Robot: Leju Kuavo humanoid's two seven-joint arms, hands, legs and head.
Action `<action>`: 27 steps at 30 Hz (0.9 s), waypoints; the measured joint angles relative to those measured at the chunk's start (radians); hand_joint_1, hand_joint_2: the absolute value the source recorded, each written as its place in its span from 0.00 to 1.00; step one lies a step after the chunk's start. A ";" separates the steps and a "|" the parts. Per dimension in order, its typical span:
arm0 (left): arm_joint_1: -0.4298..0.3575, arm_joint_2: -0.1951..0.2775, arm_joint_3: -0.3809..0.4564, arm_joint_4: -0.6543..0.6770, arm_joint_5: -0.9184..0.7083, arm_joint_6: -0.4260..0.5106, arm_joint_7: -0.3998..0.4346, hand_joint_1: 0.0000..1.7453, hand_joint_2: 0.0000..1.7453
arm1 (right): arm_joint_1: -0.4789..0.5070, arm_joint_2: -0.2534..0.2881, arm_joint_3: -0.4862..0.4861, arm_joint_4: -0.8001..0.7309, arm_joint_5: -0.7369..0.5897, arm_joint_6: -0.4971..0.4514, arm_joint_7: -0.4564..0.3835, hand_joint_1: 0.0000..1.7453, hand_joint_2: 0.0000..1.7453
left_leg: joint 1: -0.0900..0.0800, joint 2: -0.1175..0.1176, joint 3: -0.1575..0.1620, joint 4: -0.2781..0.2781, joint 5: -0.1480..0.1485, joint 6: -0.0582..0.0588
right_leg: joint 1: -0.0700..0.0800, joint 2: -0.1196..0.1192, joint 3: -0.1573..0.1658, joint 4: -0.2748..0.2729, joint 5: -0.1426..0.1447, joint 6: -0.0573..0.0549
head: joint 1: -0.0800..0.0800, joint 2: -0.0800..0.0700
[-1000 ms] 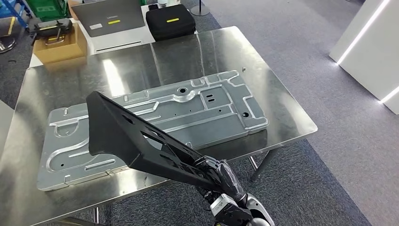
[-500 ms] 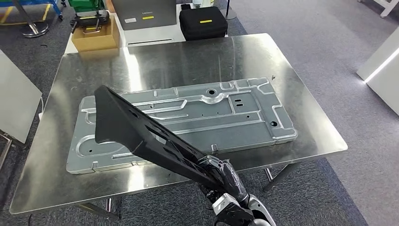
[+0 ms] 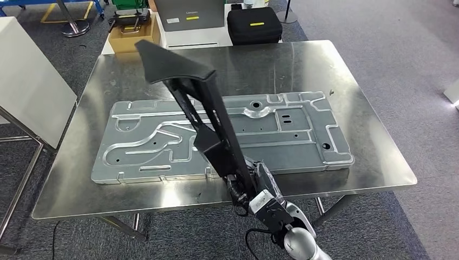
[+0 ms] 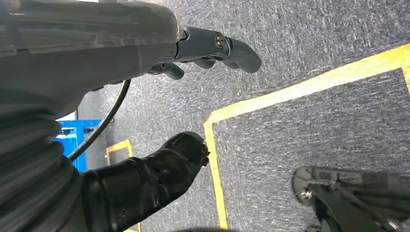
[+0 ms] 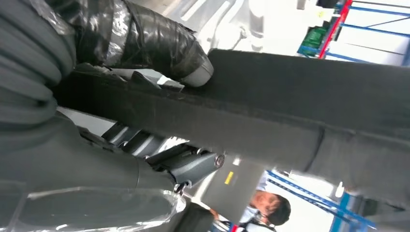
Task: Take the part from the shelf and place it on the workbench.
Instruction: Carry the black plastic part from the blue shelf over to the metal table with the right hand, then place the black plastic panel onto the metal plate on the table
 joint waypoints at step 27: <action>-0.025 -0.005 -0.023 0.000 -0.103 -0.046 0.050 0.00 1.00 | -0.441 0.099 -0.016 0.203 0.605 -0.401 0.249 1.00 1.00 | 0.001 -0.013 -0.067 0.124 -0.081 -0.004 | -0.009 0.013 -0.029 -0.003 0.023 0.000 | 0.001 0.000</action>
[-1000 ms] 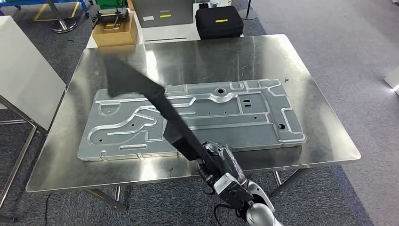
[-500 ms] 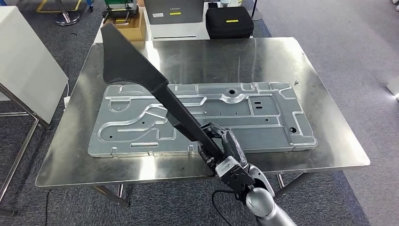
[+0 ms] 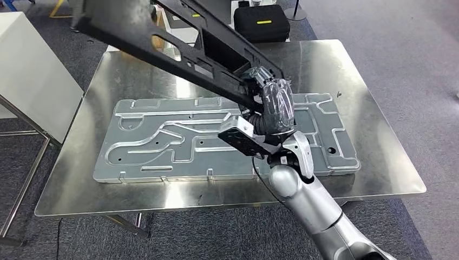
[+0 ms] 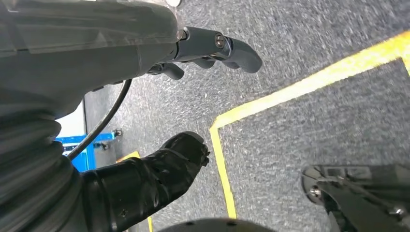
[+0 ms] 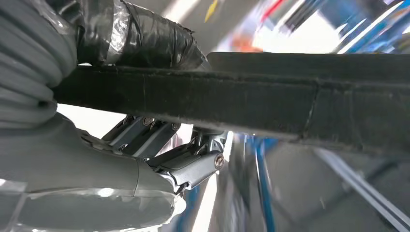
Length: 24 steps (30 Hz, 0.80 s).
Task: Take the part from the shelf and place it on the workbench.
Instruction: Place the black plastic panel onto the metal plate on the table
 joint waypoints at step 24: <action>-0.054 -0.032 -0.048 0.000 -0.104 -0.082 -0.018 0.00 1.00 | -0.160 0.158 0.292 0.925 0.844 -0.106 0.363 1.00 1.00 | -0.006 -0.007 0.079 -0.212 0.128 0.030 | 0.018 0.001 -0.024 0.009 0.014 0.010 | 0.001 0.000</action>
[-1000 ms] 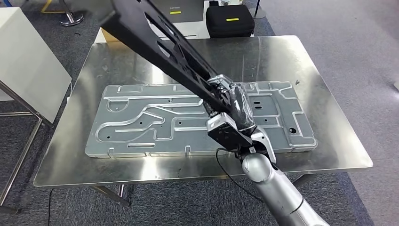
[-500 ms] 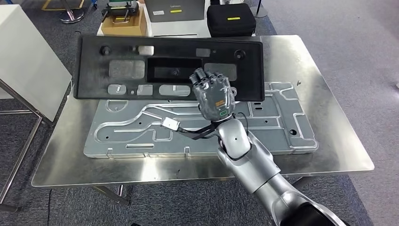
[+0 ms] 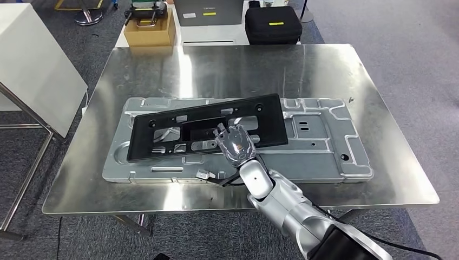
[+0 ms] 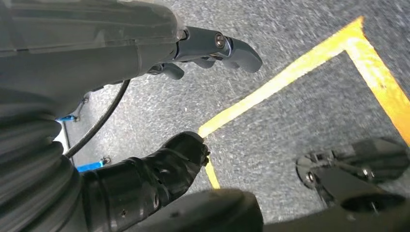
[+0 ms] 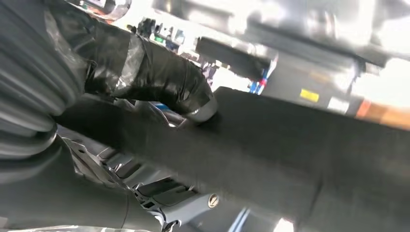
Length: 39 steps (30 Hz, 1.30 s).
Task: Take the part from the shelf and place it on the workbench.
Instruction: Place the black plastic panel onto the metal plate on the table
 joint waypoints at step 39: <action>0.013 0.011 0.074 0.000 0.038 -0.032 0.006 0.00 0.00 | -0.027 0.062 -0.101 0.099 -0.200 0.353 -0.268 0.00 0.00 | 0.015 0.013 -0.072 0.256 -0.167 -0.044 | -0.016 -0.008 -0.015 -0.016 0.036 -0.017 | 0.001 0.000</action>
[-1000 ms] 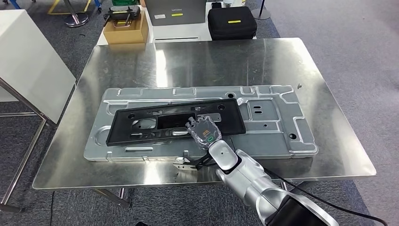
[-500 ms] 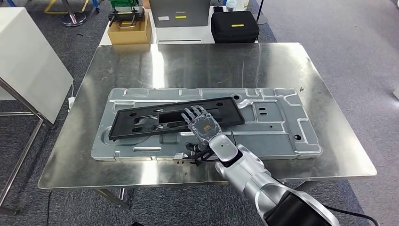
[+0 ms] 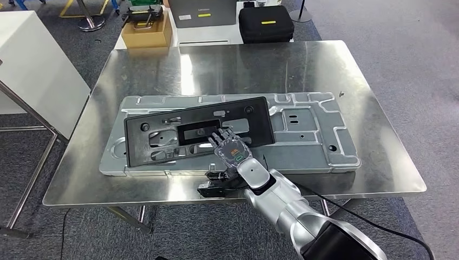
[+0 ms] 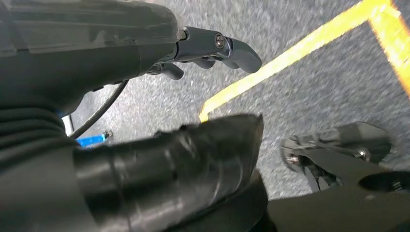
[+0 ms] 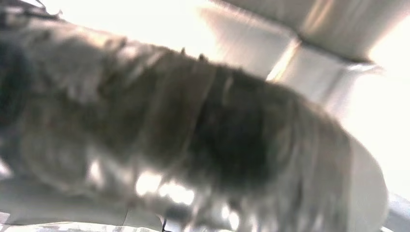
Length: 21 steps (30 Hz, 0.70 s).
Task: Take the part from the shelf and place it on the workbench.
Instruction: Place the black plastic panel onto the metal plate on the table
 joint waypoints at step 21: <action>0.010 -0.020 0.003 0.000 -0.035 -0.051 0.018 0.00 0.00 | 0.131 -0.094 0.013 -0.318 0.215 -0.445 0.418 0.00 0.00 | -0.015 0.008 0.022 -0.254 0.224 0.046 | 0.006 0.010 0.119 0.026 -0.119 0.037 | 0.003 0.000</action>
